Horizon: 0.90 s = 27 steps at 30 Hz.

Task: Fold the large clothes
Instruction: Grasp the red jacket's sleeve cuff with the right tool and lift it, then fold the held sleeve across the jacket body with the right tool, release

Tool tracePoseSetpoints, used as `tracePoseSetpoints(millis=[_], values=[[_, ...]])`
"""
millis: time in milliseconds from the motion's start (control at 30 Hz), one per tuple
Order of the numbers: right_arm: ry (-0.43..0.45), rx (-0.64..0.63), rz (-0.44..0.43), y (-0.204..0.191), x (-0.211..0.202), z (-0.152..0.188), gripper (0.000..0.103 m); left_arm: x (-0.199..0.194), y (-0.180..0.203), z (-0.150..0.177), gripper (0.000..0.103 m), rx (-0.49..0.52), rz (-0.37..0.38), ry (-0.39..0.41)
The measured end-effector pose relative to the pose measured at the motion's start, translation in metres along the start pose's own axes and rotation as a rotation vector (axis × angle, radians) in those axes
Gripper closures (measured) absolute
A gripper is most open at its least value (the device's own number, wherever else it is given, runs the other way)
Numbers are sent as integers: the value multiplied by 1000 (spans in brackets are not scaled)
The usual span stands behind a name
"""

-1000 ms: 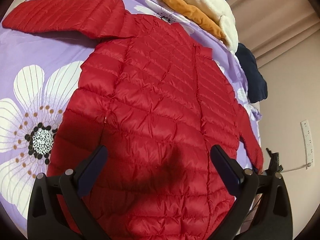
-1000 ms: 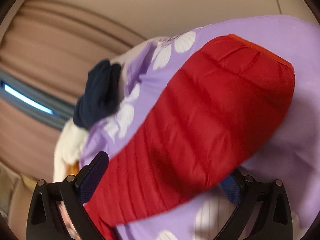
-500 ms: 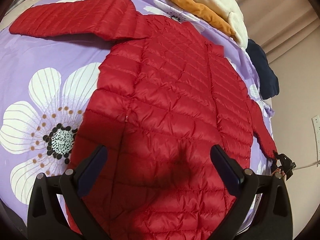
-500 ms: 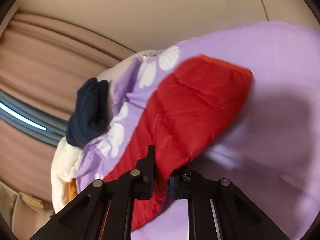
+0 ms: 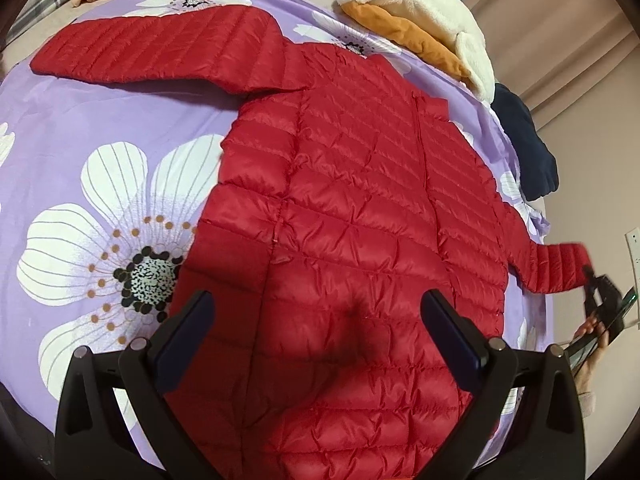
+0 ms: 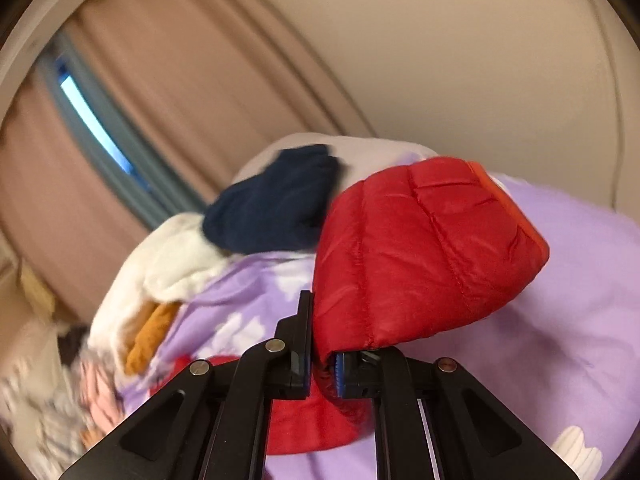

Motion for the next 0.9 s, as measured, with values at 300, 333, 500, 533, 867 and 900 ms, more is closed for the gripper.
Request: tracePoseSetpoints(millis=[300, 333, 500, 533, 867, 900], values=[[-19, -273, -105, -107, 1, 12, 92, -16, -2, -4, 0, 28, -6, 44], [-20, -296, -112, -115, 1, 17, 92, -17, -2, -4, 0, 29, -3, 47], [-44, -424, -170, -161, 3, 39, 92, -22, 2, -11, 0, 42, 2, 52], [-45, -453, -174, -166, 5, 43, 92, -22, 5, -14, 0, 48, 14, 44], [-110, -816, -224, -241, 27, 134, 92, -6, 46, -72, 0, -46, 284, -21], [-120, -851, -228, -244, 32, 147, 92, -1, 55, -79, 0, -55, 333, -42]])
Point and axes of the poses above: each gripper's, at about its wrist camera, not at the fingertips, and x roughly the way its jaws point, y to its right, z to its underside, the point moved 8 cm from there along x, roughly the way its jaws point, and after that the axes turned 2 degrees about -y, right-handed, at the moved point
